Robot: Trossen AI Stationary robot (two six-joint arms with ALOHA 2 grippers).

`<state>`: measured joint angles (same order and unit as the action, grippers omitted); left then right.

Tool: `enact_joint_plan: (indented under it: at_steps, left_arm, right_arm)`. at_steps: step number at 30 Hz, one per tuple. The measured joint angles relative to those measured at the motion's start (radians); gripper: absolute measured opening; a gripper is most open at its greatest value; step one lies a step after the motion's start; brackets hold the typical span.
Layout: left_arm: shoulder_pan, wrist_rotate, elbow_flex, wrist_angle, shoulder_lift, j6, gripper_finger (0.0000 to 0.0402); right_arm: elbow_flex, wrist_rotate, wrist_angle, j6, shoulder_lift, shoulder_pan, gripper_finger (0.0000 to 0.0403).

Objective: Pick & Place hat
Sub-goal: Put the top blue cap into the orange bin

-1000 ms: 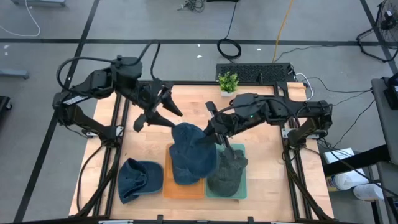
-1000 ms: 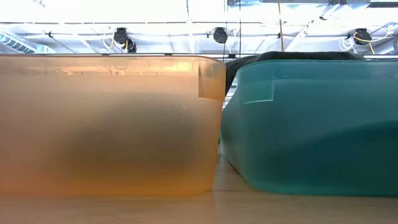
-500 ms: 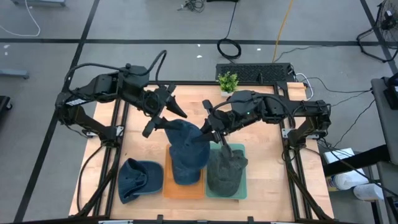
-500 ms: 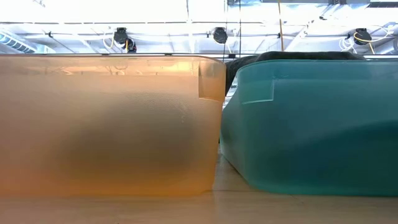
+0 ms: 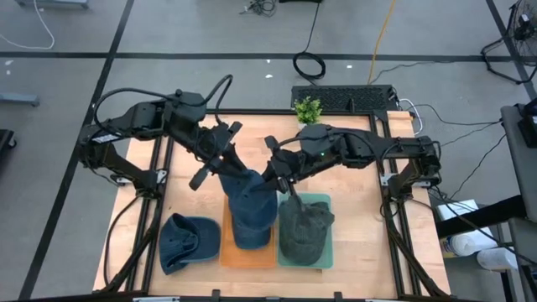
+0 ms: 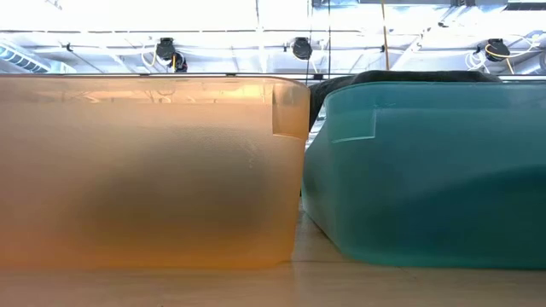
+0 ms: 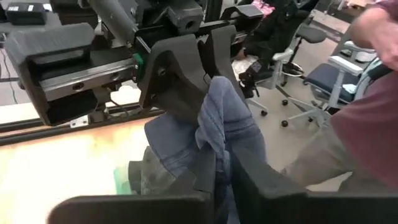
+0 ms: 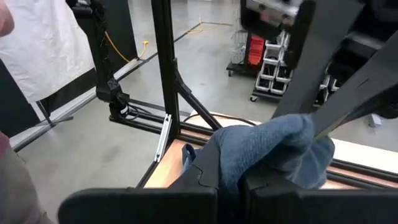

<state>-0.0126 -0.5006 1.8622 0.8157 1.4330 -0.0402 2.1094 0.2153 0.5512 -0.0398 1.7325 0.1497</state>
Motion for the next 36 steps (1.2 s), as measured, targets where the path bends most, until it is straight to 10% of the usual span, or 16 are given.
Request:
enact_joint_plan:
  at_steps: [14, 28, 36]
  left_arm:
    - [-0.039, -0.102, 0.000, 0.031, -0.003, 0.007, 0.0023]
    - [-0.029, -0.101, 0.108, 0.179, -0.025, 0.029, 0.0023]
    - [0.037, -0.059, 0.073, 0.177, -0.012, 0.038, 0.0023]
  right_arm:
    - [0.000, -0.010, -0.009, 0.009, -0.001, 0.000, 0.0007]
    - [0.000, -0.184, 0.079, -0.157, -0.154, 0.002, 0.0206]
    - [0.000, -0.275, 0.075, -0.163, -0.245, 0.002, 0.0244]
